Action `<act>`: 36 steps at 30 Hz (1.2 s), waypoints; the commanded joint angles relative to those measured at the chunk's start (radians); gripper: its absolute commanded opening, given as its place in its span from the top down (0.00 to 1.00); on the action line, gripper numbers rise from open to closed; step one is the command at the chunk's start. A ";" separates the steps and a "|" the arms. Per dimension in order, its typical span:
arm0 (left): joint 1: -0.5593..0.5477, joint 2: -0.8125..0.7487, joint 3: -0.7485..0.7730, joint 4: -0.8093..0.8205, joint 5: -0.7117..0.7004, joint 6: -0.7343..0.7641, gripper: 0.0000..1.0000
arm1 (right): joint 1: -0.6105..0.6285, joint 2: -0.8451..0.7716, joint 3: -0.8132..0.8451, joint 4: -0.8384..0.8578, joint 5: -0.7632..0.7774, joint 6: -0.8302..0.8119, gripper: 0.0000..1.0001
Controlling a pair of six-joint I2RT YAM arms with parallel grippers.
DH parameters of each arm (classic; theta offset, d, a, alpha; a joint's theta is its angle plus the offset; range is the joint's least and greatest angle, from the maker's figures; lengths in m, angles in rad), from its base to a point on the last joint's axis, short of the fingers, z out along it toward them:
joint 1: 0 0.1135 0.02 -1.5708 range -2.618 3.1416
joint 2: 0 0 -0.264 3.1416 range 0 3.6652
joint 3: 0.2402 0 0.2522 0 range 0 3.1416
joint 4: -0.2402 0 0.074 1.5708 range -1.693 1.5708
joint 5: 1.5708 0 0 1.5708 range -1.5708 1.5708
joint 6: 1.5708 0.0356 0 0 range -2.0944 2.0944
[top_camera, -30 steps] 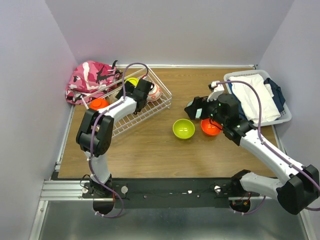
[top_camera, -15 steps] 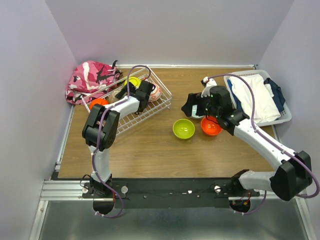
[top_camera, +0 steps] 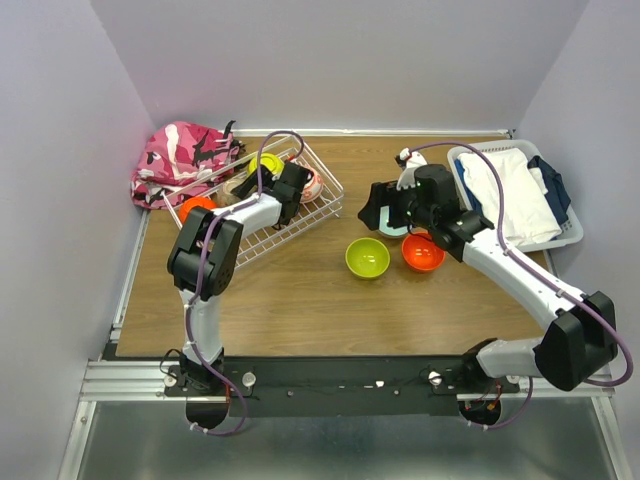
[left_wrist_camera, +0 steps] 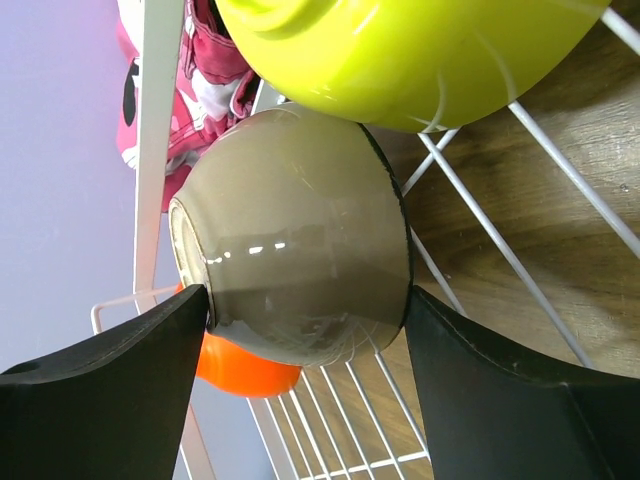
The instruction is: Unload the bowls from the dish rack
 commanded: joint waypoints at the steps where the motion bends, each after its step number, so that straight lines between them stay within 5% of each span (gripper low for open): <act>1: -0.009 -0.043 -0.010 0.012 0.024 -0.030 0.32 | 0.007 -0.004 0.050 -0.021 -0.019 -0.013 0.01; 14: -0.024 -0.171 0.025 -0.078 0.067 -0.127 0.60 | 0.007 -0.017 0.033 0.002 -0.084 0.023 0.01; 36: 0.020 -0.231 0.142 -0.275 0.176 -0.334 0.90 | 0.007 -0.007 -0.010 0.048 -0.117 0.029 0.01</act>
